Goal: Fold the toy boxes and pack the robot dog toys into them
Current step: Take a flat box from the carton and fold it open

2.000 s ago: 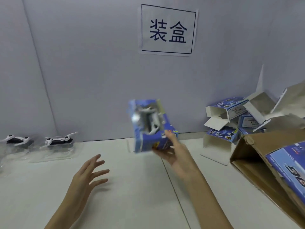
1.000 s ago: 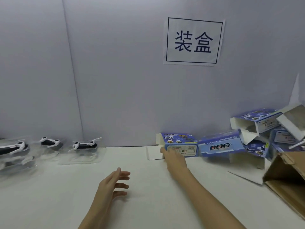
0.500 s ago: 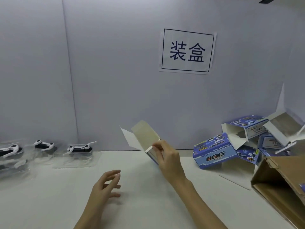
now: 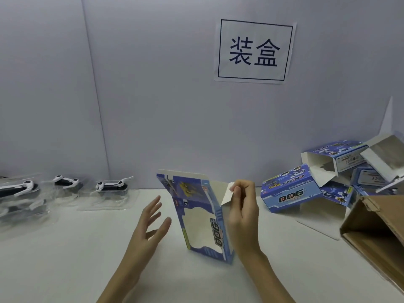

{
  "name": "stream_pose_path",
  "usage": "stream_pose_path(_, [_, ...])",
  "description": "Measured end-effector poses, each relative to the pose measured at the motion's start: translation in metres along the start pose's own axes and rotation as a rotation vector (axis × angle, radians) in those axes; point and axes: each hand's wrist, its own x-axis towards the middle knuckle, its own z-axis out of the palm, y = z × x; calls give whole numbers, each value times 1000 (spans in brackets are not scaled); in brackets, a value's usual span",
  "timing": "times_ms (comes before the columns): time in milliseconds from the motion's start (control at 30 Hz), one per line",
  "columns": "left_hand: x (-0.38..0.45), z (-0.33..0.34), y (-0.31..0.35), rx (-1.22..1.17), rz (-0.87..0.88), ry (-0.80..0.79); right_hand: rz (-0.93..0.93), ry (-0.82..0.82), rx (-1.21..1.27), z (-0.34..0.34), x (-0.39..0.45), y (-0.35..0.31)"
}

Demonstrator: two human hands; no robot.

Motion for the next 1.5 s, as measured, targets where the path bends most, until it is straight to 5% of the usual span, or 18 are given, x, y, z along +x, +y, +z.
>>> stream_pose_path(267, [-10, 21, 14, -68, 93, -60, 369, -11, 365, 1, -2, 0])
stream_pose_path(467, [-9, 16, 20, -68, 149, 70, 316, -90, 236, 12, -10, -3])
stream_pose_path(667, [-10, 16, 15, -42, 92, 27, 150, -148, 16, 21, -21, -9])
stream_pose_path(1033, [-7, 16, 19, 45, 122, 19, 290, -182, 122, 30, -26, -8])
stream_pose_path(1500, [1, 23, 27, -241, 113, 60, 325, -253, 159, 21, -11, -2])
